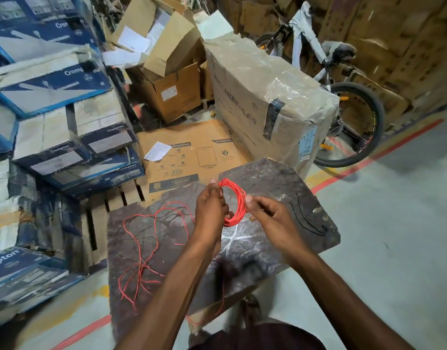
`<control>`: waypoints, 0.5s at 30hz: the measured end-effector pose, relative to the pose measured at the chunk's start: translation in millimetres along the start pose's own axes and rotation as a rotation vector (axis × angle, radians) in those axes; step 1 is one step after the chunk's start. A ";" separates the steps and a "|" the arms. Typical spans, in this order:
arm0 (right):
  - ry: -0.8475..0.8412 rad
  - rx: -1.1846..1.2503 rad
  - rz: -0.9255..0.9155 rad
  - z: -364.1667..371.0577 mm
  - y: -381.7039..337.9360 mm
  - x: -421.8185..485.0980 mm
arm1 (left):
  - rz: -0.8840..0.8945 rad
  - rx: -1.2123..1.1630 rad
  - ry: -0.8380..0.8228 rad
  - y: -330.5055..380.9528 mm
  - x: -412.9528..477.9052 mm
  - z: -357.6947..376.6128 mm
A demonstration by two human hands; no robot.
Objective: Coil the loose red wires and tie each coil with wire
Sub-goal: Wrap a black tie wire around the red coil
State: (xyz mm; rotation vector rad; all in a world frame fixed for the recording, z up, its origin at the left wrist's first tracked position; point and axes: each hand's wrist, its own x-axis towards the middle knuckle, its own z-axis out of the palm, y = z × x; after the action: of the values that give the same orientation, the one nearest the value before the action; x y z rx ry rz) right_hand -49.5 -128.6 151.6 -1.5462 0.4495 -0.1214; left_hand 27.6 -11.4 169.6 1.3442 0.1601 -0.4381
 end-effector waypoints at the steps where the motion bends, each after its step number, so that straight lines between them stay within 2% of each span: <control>1: 0.025 -0.016 0.002 -5.9 4.8 2.1 | -0.017 -0.021 0.001 -4.2 1.8 3.8; 5: 0.150 -0.098 0.056 -35.8 39.6 15.4 | -0.084 -0.061 -0.007 -23.3 7.9 21.2; 11: 0.214 -0.296 0.156 -86.4 101.7 30.4 | -0.145 -0.102 -0.002 -52.3 22.7 37.3; 15: 0.282 -0.327 0.263 -114.1 128.0 43.6 | -0.183 -0.164 0.004 -69.3 36.6 42.8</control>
State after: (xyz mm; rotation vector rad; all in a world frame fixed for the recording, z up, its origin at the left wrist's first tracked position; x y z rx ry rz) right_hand -76.0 -245.9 21.9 -1.7808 0.9285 -0.0626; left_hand 27.6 -71.5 103.6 1.1739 0.3181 -0.5643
